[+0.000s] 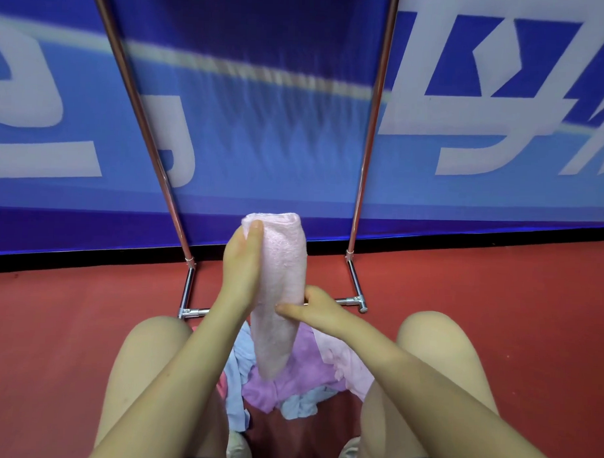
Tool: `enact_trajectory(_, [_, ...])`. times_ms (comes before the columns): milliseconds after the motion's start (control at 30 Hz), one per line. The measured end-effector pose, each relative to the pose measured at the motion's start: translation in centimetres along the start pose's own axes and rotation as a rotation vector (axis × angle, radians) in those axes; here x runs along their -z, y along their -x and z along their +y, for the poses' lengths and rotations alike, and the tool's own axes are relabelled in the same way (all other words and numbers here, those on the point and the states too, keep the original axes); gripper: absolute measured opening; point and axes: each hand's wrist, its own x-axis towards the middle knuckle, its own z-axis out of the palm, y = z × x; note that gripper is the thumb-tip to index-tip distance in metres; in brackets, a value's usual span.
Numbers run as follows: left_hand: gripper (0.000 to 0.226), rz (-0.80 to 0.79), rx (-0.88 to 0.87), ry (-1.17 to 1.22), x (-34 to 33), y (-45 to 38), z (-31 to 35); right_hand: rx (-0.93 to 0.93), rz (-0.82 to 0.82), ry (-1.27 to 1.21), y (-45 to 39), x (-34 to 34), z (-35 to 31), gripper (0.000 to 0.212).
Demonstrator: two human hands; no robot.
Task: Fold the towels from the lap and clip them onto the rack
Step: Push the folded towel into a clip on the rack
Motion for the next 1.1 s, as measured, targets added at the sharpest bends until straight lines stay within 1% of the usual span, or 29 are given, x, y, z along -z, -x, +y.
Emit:
enact_trajectory(100, [0.024,0.035,-0.083,-0.020,0.5,-0.2,0.3,-0.017,-0.014,-0.037,0.2,-0.2,-0.2,0.029])
enact_trajectory(167, [0.025,0.101,-0.108,0.004,1.2,-1.0,0.6,-0.008,-0.005,-0.108,0.3,-0.1,-0.5,0.030])
enact_trajectory(233, [0.023,0.187,-0.059,0.079,2.1,-2.0,0.5,0.018,0.012,-0.161,0.6,0.2,-0.8,0.032])
enact_trajectory(367, [0.023,0.319,0.133,0.238,3.7,-3.5,-0.6,0.013,0.108,-0.141,0.5,0.8,-0.7,0.029])
enact_trajectory(433, [0.020,0.344,0.187,0.256,4.1,-4.0,-1.3,0.002,0.142,-0.134,0.5,1.0,-0.8,0.023])
enact_trajectory(533, [0.024,0.330,0.230,0.195,4.4,-4.0,-2.1,0.022,0.161,0.012,1.3,1.7,-1.9,0.025])
enact_trajectory(600, [0.025,0.301,0.220,0.152,4.6,-3.6,-2.4,0.038,0.158,0.106,1.6,2.7,-3.2,0.030])
enact_trajectory(667, [0.022,0.251,0.200,0.119,5.0,-3.6,-2.6,0.046,0.167,0.138,1.7,3.8,-5.3,0.033])
enact_trajectory(733, [0.020,0.171,0.185,0.122,5.2,-3.9,-1.7,0.053,0.174,0.106,1.6,4.8,-8.3,0.035])
enact_trajectory(800, [0.015,0.105,0.142,0.046,5.2,-4.5,-0.5,0.066,0.171,0.066,1.3,5.6,-11.8,0.036])
enact_trajectory(833, [0.019,0.104,0.121,-0.057,5.0,-4.8,0.4,0.080,0.161,0.067,1.2,6.0,-13.6,0.035])
enact_trajectory(867, [0.029,0.115,0.085,-0.171,4.8,-5.3,1.3,0.100,0.146,0.081,1.0,6.3,-15.3,0.033])
enact_trajectory(900, [0.037,0.113,0.020,-0.260,4.6,-5.8,2.7,0.129,0.127,0.107,0.8,6.6,-17.0,0.030])
enact_trajectory(933, [0.040,0.077,-0.066,-0.303,4.4,-6.0,4.4,0.154,0.107,0.147,0.7,6.9,-18.6,0.026])
enact_trajectory(1000, [0.038,-0.096,-0.254,-0.293,3.9,-6.1,8.4,0.207,0.071,0.251,0.6,7.4,-21.9,0.025])
enact_trajectory(1033, [0.036,-0.200,-0.270,-0.284,3.6,-6.0,10.5,0.229,0.056,0.292,0.5,7.7,-23.4,0.026])
enact_trajectory(1100, [0.033,-0.362,-0.200,-0.275,3.2,-6.4,13.8,0.263,0.032,0.315,0.3,8.3,-26.0,0.027])
